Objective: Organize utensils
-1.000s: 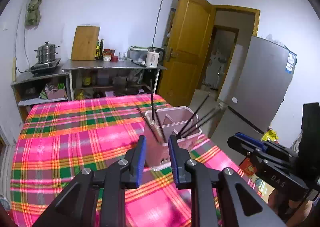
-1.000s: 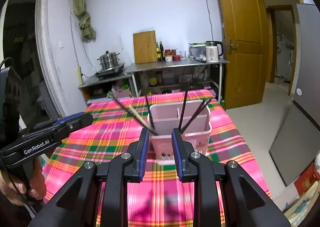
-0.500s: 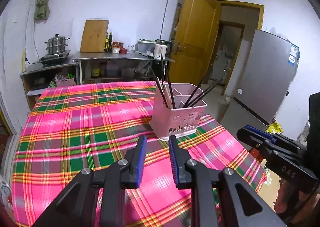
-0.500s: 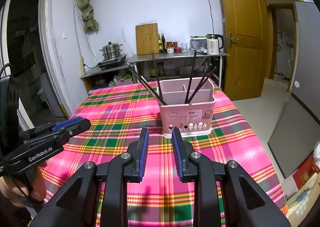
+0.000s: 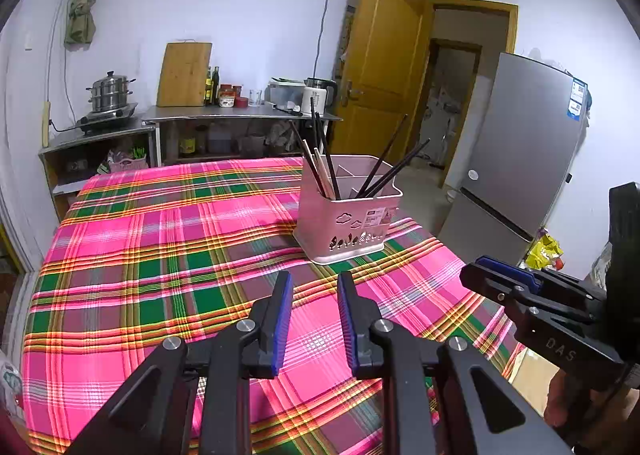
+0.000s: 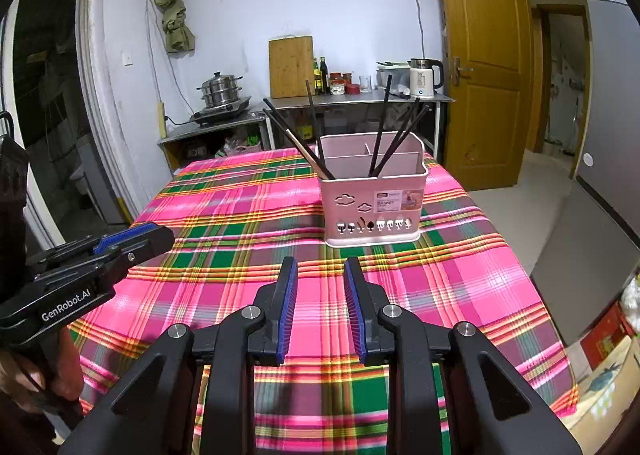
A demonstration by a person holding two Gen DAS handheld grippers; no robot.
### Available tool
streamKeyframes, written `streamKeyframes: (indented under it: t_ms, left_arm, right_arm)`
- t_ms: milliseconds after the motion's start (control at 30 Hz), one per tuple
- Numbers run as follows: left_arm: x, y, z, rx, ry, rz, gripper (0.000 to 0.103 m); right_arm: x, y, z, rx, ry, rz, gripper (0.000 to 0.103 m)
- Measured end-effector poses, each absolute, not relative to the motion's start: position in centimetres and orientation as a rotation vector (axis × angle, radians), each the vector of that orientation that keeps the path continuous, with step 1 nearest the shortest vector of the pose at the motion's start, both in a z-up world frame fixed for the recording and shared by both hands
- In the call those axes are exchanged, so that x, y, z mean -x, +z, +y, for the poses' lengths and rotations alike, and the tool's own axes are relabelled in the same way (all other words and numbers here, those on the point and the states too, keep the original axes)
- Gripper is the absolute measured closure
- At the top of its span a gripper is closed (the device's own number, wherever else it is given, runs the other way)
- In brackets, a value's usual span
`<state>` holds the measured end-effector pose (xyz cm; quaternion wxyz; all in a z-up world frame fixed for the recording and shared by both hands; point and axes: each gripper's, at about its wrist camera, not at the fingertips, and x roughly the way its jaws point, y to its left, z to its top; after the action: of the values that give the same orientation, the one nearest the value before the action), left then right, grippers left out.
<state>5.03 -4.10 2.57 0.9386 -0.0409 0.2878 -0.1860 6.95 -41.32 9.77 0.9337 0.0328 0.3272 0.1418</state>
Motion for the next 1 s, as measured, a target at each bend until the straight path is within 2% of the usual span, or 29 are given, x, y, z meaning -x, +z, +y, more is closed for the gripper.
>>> streamKeyframes:
  t_ms: [1000]
  left_arm:
    - [-4.88,2.35,-4.33,0.082,-0.382,0.593,0.081]
  right_arm:
    - [-6.76,10.09,-41.46,-0.068,0.29,0.677,0.078]
